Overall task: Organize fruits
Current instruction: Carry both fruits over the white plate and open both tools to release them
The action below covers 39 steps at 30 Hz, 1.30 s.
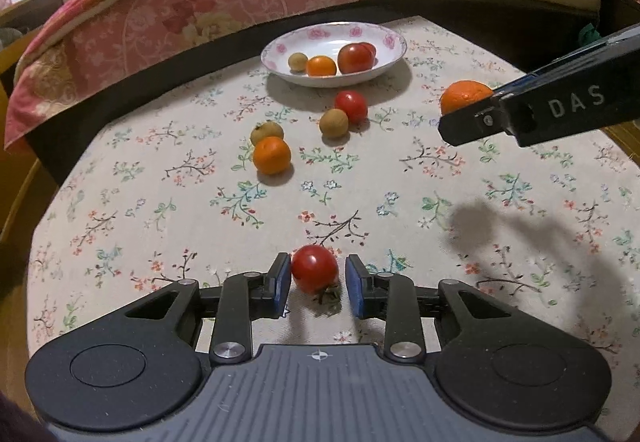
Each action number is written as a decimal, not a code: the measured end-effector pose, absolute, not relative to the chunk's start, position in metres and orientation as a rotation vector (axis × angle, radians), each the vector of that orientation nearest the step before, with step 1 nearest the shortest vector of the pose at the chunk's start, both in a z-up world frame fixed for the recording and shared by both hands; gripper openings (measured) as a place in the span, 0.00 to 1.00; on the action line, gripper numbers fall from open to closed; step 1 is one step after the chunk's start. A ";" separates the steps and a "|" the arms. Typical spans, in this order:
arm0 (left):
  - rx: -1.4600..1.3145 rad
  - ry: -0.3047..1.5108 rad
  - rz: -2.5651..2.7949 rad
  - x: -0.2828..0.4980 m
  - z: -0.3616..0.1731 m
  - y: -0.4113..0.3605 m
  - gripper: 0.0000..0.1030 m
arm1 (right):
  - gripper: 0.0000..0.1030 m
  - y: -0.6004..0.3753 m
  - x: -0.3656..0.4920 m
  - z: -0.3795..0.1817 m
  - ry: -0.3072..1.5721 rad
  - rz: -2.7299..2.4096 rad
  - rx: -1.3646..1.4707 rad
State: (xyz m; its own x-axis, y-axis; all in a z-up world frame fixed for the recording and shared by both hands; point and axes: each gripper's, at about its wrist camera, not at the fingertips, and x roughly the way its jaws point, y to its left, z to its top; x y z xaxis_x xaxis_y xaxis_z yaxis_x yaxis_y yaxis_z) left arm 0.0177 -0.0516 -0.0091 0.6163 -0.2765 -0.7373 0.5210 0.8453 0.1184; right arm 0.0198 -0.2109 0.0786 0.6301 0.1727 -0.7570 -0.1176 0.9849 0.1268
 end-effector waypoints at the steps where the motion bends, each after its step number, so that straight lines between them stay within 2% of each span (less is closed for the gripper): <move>1: 0.332 0.794 -0.473 0.020 -0.013 -0.050 0.38 | 0.34 -0.209 0.020 0.077 0.875 0.168 0.060; 7: 0.295 0.794 -0.491 0.028 -0.015 -0.048 0.33 | 0.34 -0.208 0.019 0.065 0.908 0.165 0.064; 17: 0.233 0.765 -0.519 0.040 0.002 -0.056 0.33 | 0.34 -0.214 0.029 0.062 0.905 0.149 0.088; 29: 0.212 0.653 -0.523 0.122 0.031 -0.100 0.33 | 0.34 -0.235 0.082 0.066 0.849 0.104 0.095; 39: 0.239 0.643 -0.532 0.173 0.019 -0.128 0.33 | 0.34 -0.263 0.143 0.053 0.826 0.068 0.068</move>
State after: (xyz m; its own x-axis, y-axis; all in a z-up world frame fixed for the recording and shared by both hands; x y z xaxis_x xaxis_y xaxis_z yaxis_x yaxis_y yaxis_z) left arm 0.1734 -0.1279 0.0194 0.6727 -0.3955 -0.6253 0.5400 0.8402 0.0496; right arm 0.1429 -0.2632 0.0530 0.6756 0.0865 -0.7322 -0.0338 0.9957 0.0864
